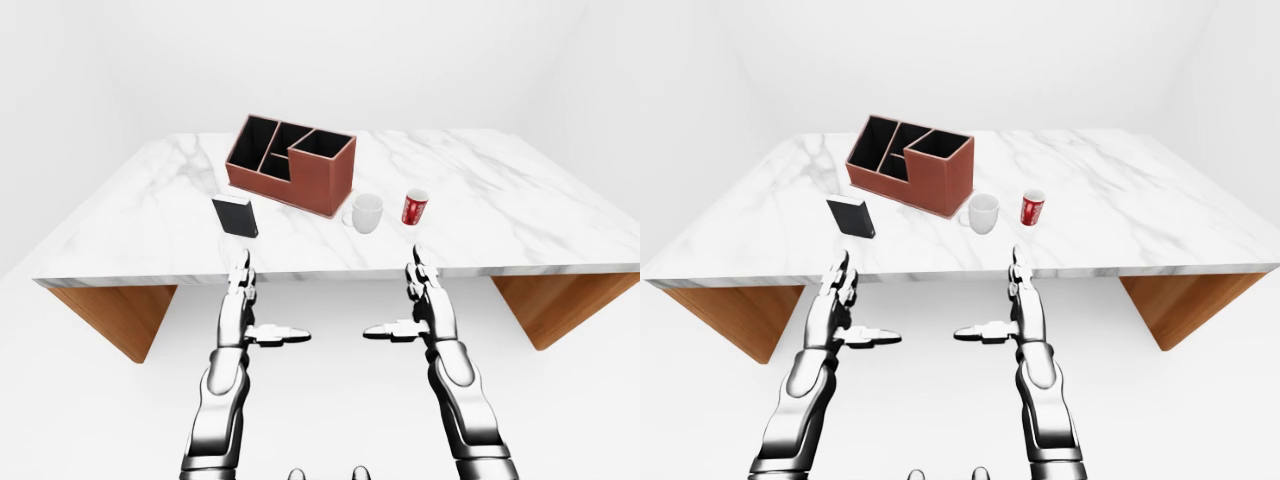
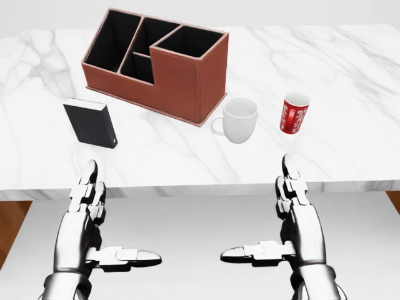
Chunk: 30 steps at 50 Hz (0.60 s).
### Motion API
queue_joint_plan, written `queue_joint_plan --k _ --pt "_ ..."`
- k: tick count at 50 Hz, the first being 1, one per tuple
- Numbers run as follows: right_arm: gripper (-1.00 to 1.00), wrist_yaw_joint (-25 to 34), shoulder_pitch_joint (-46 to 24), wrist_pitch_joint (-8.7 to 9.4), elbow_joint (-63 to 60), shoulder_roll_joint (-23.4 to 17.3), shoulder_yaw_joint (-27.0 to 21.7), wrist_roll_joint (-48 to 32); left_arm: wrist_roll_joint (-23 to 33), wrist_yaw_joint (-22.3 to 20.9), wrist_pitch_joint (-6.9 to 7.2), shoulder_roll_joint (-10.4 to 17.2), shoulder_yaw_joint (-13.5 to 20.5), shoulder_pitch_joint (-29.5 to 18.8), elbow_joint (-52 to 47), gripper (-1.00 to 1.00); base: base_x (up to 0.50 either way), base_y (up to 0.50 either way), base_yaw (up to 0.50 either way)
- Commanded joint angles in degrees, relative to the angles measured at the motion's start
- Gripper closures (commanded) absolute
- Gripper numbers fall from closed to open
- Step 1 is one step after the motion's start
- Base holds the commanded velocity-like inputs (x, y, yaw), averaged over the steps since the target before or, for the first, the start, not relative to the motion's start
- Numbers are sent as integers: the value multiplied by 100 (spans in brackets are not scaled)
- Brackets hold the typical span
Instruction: Pick up the red mug and place it to the right of the caddy.
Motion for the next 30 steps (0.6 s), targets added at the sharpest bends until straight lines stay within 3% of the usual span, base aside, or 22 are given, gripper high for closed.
queue_joint_plan --k 1,4,9,11,15,30 --pt "-100 221 189 174 -508 -61 -148 98 61 -191 92 50 45 198 -405 -100 0 0 0" --pt "-100 241 254 236 -688 -65 -157 96 47 -207 153 50 74 270 -591 -100 0 0 0" --pt "-100 246 327 287 -946 -72 -221 80 1 -267 424 45 110 560 -1328 -100 0 0 0" --pt "-100 249 362 276 -1007 -70 -236 78 -13 -295 470 39 123 641 -1506 -100 0 0 0" --pt "-100 297 510 466 -1420 -66 -253 94 -10 -356 479 20 99 871 -2021 -100 0 0 0" --pt "-100 560 940 466 -2591 -24 -428 183 -11 -581 479 -50 82 1653 -3633 -100 0 0 0"
